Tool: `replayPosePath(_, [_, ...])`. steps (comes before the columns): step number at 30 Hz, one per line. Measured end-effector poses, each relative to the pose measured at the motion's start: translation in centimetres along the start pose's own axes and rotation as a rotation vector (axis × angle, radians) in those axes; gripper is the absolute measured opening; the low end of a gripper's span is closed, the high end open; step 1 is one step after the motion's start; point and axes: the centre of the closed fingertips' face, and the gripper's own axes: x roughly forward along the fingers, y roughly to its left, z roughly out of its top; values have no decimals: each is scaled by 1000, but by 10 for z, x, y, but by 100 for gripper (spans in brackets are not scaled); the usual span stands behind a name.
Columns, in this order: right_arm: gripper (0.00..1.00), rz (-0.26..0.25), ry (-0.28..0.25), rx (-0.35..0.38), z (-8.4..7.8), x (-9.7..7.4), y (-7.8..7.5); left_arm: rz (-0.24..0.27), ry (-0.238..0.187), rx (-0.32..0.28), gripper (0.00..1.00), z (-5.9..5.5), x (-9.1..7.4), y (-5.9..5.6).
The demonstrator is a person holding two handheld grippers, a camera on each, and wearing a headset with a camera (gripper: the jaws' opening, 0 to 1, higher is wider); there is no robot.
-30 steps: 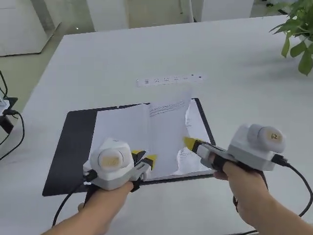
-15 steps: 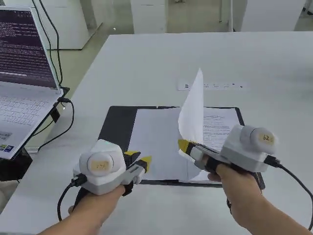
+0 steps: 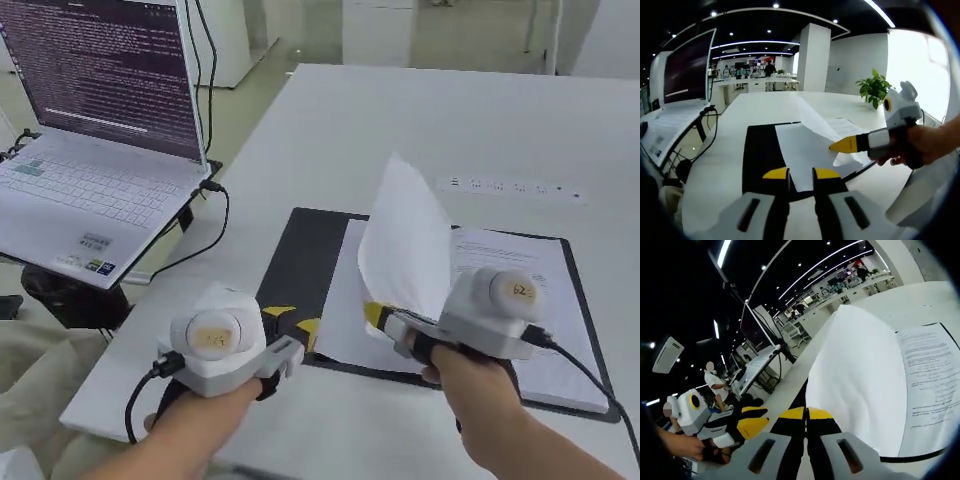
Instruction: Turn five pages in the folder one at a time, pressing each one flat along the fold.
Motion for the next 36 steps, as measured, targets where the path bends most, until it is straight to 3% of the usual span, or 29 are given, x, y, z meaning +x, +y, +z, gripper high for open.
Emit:
replayPosePath(8, [0,-35,120,-30,-38,38,-3,15,25,-17,15,-9,-5,15])
replayPosePath(17, [0,-91,175,-27,-63,59,-18,1,65,-16,15,-22,0,19])
replayPosePath(20, [0,-84,180,-21,-68,60,-18,-2,74,-14,15,-25,1,19])
replayPosePath(24, [2,-79,183,-26,-72,57,-19,-7,89,-12,15,-29,5,19])
replayPosePath(26, [7,-25,160,-12,-70,55,-11,-11,97,-9,15,-31,9,18])
replayPosePath(28, [16,-5,153,-21,-69,50,-8,-13,108,-1,15,-33,13,17])
replayPosePath(30, [14,8,150,-29,-67,43,-7,-19,113,-1,15,-33,18,16])
replayPosePath(32, [13,20,130,-24,-62,31,-10,-28,118,8,14,-33,25,12])
replayPosePath(36, [8,-8,77,-3,-46,8,-32,-64,139,37,13,-36,42,-2])
